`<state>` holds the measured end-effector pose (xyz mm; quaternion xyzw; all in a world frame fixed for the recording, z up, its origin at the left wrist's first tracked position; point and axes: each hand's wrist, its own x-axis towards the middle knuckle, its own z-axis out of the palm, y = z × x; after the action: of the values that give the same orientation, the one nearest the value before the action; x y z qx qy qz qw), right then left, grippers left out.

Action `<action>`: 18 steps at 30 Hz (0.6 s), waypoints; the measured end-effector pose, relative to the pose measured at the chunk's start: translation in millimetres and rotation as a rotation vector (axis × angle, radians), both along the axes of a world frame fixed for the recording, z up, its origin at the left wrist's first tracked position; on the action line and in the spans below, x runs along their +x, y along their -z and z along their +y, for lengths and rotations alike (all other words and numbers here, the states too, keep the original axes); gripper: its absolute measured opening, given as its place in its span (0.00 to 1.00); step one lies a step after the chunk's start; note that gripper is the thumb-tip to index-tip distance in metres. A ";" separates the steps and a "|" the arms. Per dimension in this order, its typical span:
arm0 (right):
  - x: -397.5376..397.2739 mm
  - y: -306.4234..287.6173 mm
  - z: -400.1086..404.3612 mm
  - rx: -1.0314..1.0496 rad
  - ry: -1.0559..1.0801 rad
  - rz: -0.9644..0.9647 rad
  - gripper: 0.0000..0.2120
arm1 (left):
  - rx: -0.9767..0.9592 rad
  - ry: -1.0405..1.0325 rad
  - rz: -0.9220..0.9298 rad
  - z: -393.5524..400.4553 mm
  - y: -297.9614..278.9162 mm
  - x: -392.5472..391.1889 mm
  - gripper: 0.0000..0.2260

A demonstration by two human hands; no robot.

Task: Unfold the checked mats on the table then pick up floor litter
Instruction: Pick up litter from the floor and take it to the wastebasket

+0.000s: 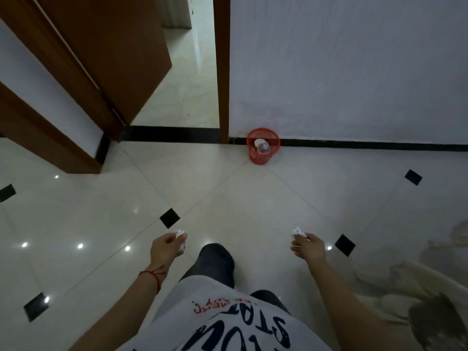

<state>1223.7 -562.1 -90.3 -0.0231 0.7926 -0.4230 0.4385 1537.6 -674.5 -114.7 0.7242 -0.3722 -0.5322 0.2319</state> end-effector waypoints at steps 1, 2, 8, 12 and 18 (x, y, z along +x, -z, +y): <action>-10.0 -1.9 -20.3 -0.020 0.000 0.000 0.10 | 0.016 -0.027 0.016 -14.2 3.2 -7.2 0.09; -20.4 -2.4 -40.1 -0.034 -0.002 0.001 0.10 | 0.028 -0.050 0.029 -29.3 6.8 -15.0 0.07; -86.1 9.1 -139.7 -0.019 -0.003 0.014 0.08 | 0.059 -0.060 0.052 -139.2 22.6 -82.4 0.10; -138.7 15.5 -183.1 0.004 0.064 0.015 0.05 | 0.045 0.041 0.057 -222.2 17.2 -149.0 0.10; -202.0 21.1 -225.7 0.063 0.093 -0.002 0.07 | -0.093 0.255 0.061 -332.9 -15.0 -272.4 0.07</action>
<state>1021.7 -787.8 -111.5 0.0280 0.8054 -0.4179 0.4194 1265.2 -1007.4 -99.7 0.6429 -0.4782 -0.5614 0.2071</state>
